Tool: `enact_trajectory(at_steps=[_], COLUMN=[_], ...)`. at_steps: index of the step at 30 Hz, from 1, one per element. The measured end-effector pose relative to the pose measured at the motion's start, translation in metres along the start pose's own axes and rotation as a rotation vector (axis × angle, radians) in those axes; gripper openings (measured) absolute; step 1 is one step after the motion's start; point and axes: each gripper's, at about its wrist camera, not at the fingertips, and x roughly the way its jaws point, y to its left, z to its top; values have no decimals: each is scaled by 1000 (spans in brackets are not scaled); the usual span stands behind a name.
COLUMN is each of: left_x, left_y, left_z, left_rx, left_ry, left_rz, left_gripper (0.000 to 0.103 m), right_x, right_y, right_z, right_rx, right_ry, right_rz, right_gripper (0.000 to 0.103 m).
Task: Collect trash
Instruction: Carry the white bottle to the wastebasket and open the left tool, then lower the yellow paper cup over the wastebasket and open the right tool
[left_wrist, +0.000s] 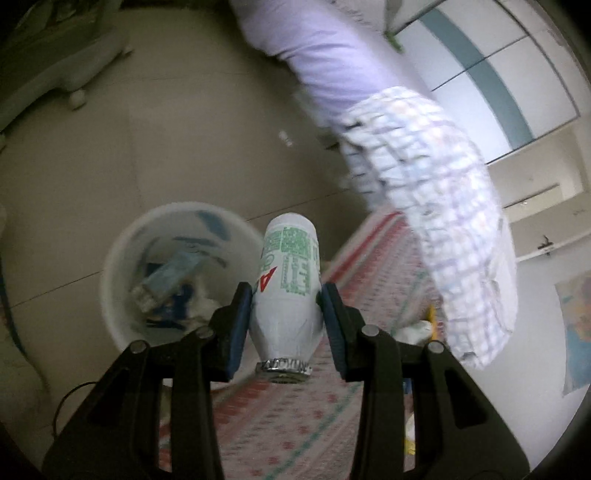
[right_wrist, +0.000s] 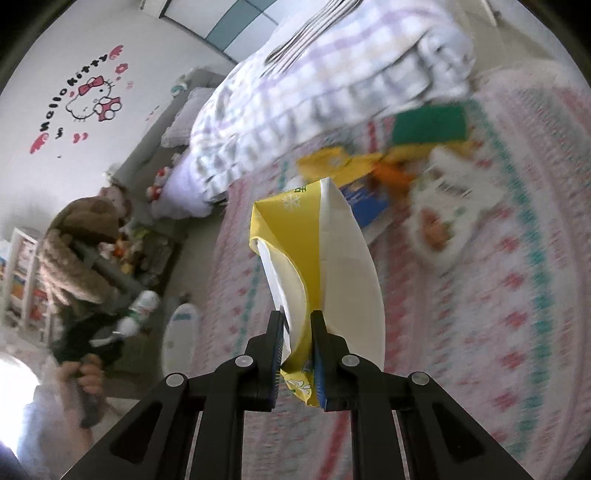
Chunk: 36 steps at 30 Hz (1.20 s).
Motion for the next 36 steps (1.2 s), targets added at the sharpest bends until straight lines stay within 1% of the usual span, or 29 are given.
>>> enact_trajectory(at_steps=[2, 3, 6, 9, 12, 14, 15, 16, 17, 18, 21, 23, 25, 27, 28, 30, 31, 33, 34, 35, 36], left_x=[10, 16, 29, 39, 45, 49, 50, 50, 49, 43, 16, -8, -26, -38, -42, -49, -51, -56, -58, -60, -61], left_y=[8, 13, 23, 33, 40, 42, 45, 49, 52, 55, 55, 59, 65, 73, 76, 85, 87, 87, 87, 86, 85], left_z=[2, 2, 3, 2, 1, 0, 1, 2, 2, 3, 7, 8, 7, 7, 7, 7, 8, 9, 9, 10, 10], left_rx=[9, 9, 0, -30, -69, -86, -107, -135, -170, -213, -233, -265, -296, -326, -343, -387, -398, -397, -392, -383, -377], left_ry=[39, 60, 121, 170, 199, 210, 224, 236, 241, 222, 141, 64, 1, -51, -65, -94, -102, -127, -140, -152, -158], left_rz=[21, 34, 35, 14, -1, -10, -8, -12, -18, -33, -85, -111, -103, -62, -49, -63, -67, -49, -38, -32, -30], left_gripper=[41, 41, 41, 41, 41, 41, 44, 51, 73, 85, 85, 85, 85, 85, 85, 85, 85, 85, 85, 85, 85], right_x=[9, 18, 41, 65, 93, 111, 120, 130, 136, 145, 159, 167, 173, 186, 192, 203, 207, 218, 223, 228, 233], right_y=[14, 28, 63, 94, 118, 131, 138, 145, 150, 157, 174, 184, 192, 207, 215, 227, 231, 241, 243, 244, 244], right_z=[-5, -9, -20, -27, -31, -32, -33, -34, -35, -36, -36, -39, -44, -50, -51, -54, -56, -58, -60, -62, -64], right_rx=[0, -13, -54, -90, -62, -49, -50, -53, -56, -66, -100, -133, -155, -165, -164, -139, -125, -99, -99, -106, -114], right_ry=[21, 37, 83, 111, 135, 149, 156, 168, 177, 187, 201, 209, 221, 238, 246, 262, 269, 277, 281, 289, 297], right_rz=[55, 95, 158, 191, 240, 253, 251, 252, 251, 242, 223, 210, 205, 212, 226, 299, 329, 365, 365, 353, 315], right_gripper=[15, 15, 15, 15, 15, 15, 15, 15, 15, 15, 15, 15, 15, 16, 16, 16, 17, 19, 24, 34, 41])
